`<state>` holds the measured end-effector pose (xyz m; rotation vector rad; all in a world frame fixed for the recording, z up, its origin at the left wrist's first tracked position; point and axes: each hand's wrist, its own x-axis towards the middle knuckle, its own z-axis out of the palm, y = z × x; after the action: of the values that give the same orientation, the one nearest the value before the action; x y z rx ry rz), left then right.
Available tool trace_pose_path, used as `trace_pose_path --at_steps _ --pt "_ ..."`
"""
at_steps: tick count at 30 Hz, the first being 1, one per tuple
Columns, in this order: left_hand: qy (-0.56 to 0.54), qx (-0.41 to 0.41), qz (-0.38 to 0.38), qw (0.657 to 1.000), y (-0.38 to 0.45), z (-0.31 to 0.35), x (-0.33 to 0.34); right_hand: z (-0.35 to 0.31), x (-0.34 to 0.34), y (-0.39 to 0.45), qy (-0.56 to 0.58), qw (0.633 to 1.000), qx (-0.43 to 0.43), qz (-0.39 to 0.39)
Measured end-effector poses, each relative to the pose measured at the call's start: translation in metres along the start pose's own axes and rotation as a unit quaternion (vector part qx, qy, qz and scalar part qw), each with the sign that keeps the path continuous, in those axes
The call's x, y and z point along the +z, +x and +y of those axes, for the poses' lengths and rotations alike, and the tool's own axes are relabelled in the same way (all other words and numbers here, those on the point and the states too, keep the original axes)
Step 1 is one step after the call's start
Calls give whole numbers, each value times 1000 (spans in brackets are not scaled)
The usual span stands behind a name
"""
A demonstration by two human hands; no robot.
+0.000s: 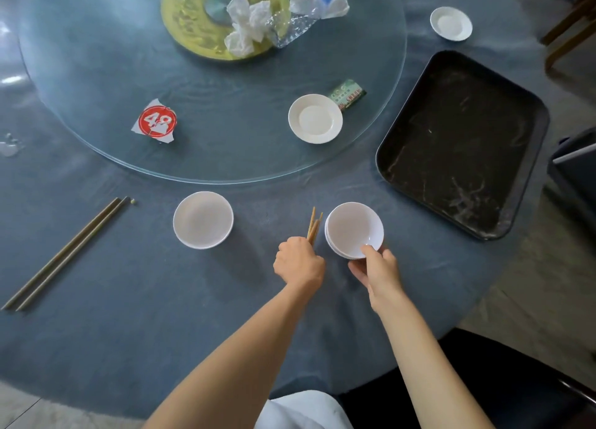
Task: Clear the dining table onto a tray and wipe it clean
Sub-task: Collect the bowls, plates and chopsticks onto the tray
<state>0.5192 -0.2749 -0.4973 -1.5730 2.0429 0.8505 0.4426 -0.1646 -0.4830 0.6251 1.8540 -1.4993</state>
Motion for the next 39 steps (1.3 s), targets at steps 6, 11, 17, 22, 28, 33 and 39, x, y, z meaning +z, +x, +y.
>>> trace_pose_path --at_steps 6,11,17,22,28,33,39 --pt "-44 64 -20 997 5 -19 -4 5 2 -9 91 995 14 -25" --pt "-302 99 -137 938 4 -43 -24 4 0 -24 62 997 1 -40" --pt "-501 150 -127 843 -9 -90 -104 -4 27 -62 34 995 -34 -84" --pt "-520 148 -52 840 11 -151 -177 -4 79 -96 -21 991 -47 -123" --pt "-245 158 122 949 66 -250 -223 13 157 -121 -61 984 -43 -160" --pt "-117 122 144 975 109 -314 -229 30 203 -128 -97 984 -45 -143" --pt "-75 100 114 986 133 -348 -222 52 224 -126 -111 989 -31 -89"
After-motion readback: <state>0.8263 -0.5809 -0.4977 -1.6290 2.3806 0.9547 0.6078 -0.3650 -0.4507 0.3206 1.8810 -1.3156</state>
